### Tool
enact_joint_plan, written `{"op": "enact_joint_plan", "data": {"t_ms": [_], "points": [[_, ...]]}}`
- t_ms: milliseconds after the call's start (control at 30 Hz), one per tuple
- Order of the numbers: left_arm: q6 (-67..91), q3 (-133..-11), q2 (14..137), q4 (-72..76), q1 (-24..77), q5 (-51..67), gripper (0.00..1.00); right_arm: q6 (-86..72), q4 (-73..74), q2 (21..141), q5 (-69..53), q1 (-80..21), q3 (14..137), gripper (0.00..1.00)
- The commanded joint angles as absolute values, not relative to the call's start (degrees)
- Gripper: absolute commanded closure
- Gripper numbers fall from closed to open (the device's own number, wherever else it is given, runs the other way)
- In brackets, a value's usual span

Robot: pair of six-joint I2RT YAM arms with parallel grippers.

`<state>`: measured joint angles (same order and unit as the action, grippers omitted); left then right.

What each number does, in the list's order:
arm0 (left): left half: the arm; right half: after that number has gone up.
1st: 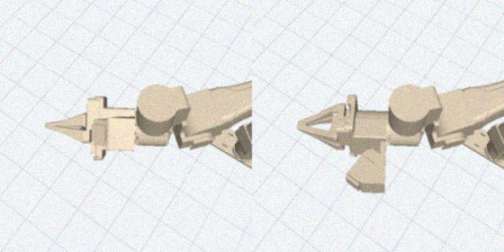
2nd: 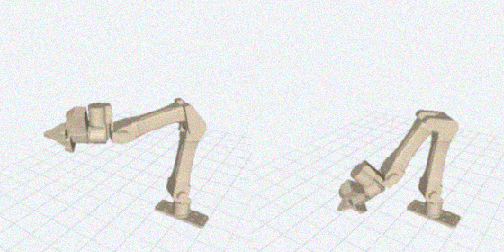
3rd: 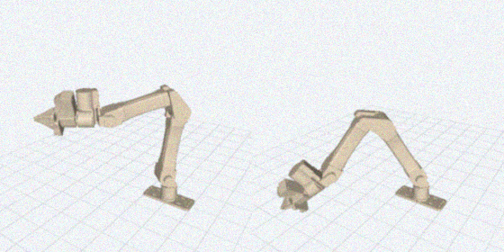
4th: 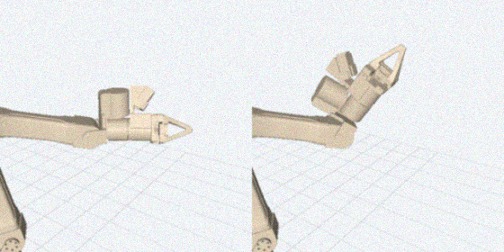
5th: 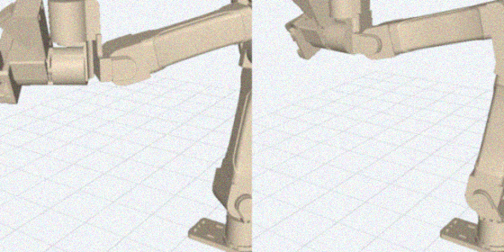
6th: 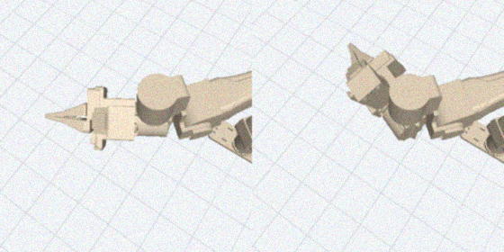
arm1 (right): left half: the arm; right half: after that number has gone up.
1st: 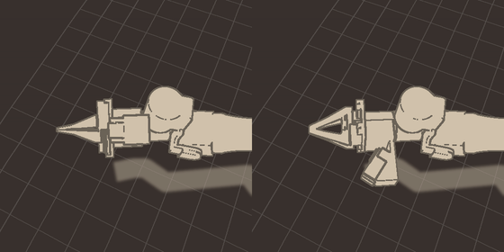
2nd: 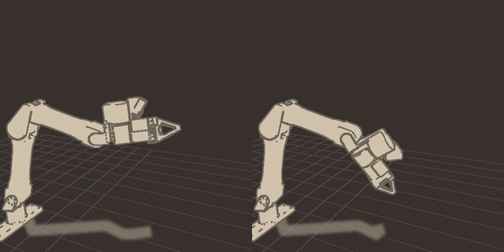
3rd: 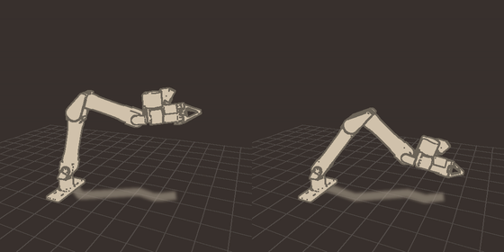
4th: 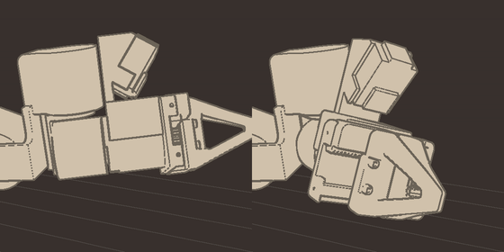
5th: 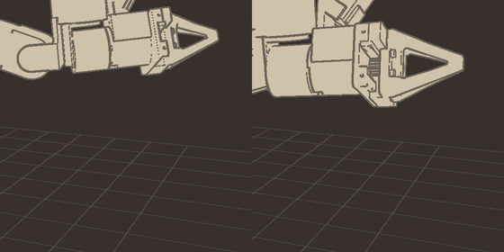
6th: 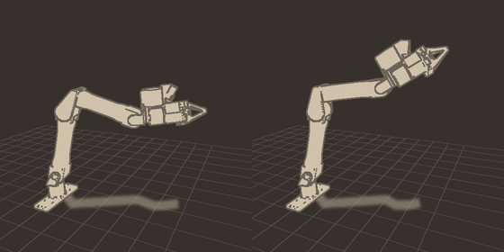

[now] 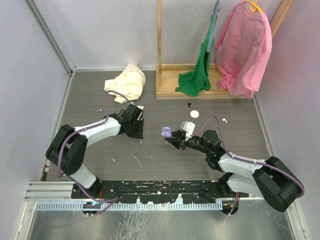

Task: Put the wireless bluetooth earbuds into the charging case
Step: Pick up the earbud from the center of the board.

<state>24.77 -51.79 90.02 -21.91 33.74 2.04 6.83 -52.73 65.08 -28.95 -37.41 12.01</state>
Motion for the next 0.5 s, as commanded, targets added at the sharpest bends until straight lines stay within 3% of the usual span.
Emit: {"op": "enact_joint_plan", "data": {"t_ms": [0,467], "points": [[22.43,-56.19,92.88,-28.51,35.22,-1.31,0.76,6.47,-51.44,62.30,-27.17,-37.78,13.79,0.99],[23.34,-60.58,95.38,-35.43,35.41,-0.95,0.59,7.71,-47.20,59.80,-26.26,-37.79,14.14,0.99]]}}
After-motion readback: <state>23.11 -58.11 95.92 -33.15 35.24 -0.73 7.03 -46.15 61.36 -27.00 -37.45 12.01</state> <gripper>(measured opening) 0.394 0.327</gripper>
